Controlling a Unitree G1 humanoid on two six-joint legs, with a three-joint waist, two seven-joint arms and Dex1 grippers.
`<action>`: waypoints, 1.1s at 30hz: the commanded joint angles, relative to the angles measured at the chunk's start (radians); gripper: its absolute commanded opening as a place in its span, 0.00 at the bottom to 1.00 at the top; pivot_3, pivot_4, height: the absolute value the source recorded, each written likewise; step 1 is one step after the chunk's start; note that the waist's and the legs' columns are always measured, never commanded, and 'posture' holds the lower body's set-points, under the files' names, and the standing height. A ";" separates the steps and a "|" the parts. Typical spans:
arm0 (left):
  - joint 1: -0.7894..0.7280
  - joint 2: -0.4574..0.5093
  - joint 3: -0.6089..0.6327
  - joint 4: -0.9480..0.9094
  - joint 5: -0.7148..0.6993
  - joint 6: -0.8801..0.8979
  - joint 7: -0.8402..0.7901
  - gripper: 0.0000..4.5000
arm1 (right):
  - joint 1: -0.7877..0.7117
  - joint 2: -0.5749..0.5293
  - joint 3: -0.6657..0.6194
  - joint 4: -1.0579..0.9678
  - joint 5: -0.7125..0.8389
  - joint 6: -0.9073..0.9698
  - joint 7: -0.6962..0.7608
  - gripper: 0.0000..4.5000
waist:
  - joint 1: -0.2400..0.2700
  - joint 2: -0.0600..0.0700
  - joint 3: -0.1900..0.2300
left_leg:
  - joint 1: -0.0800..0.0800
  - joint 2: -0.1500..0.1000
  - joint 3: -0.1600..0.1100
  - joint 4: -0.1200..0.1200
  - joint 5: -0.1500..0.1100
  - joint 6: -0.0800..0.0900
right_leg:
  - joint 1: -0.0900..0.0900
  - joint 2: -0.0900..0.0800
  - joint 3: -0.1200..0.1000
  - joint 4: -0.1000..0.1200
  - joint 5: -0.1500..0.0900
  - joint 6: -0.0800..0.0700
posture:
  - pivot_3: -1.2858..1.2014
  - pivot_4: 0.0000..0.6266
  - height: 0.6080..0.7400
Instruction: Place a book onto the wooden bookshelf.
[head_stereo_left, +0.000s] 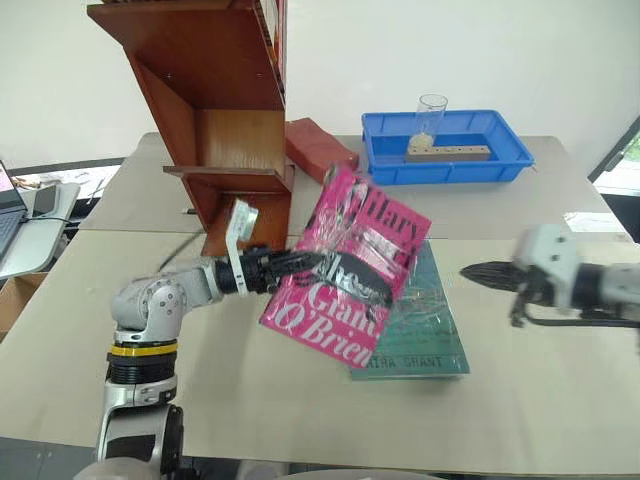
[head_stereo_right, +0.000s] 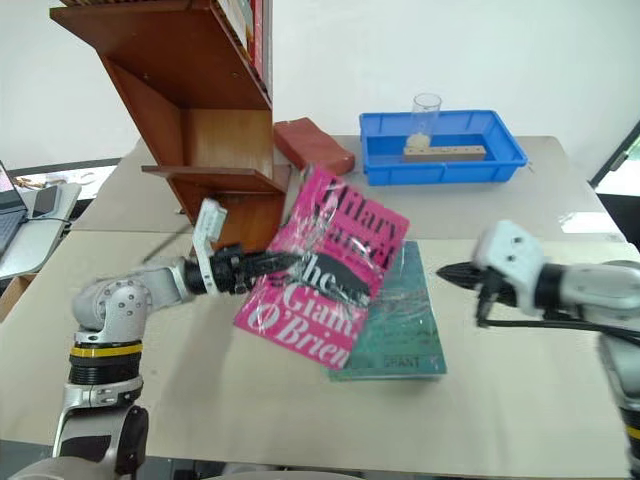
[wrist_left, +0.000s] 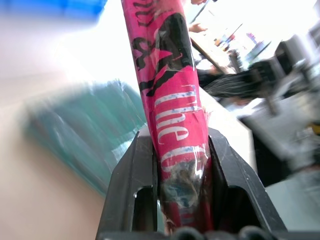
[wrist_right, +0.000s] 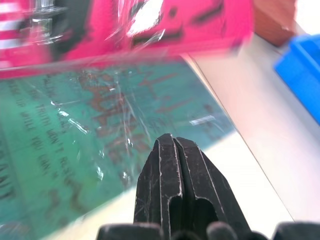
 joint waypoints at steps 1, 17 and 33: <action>-0.105 0.037 -0.073 -0.108 0.113 -0.238 -0.038 0.15 | -0.020 -0.026 -0.174 -0.115 0.192 0.183 -0.008 0.00 | -0.005 0.000 0.000 | 0.000 0.000 0.000 0.000 0.000 0.000 | 0.000 0.000 0.000 0.000 0.000 0.000 | 0.52 0.24 0.31; -0.414 0.438 -0.238 0.450 0.864 -1.453 -0.013 0.15 | -0.396 -0.014 -0.070 -0.096 0.487 0.335 -0.298 0.00 | -0.020 0.003 0.003 | -0.001 0.000 0.000 -0.003 0.000 0.001 | -0.004 0.000 0.003 -0.002 -0.001 0.002 | 0.52 0.24 0.31; -0.393 0.559 -0.255 0.608 0.964 -1.455 -0.025 0.26 | -0.571 0.036 0.099 -0.012 0.464 0.292 -0.311 0.00 | -0.012 0.007 0.004 | -0.009 0.001 0.001 -0.003 0.001 0.003 | -0.019 0.001 0.002 0.007 0.000 0.001 | 0.52 0.24 0.31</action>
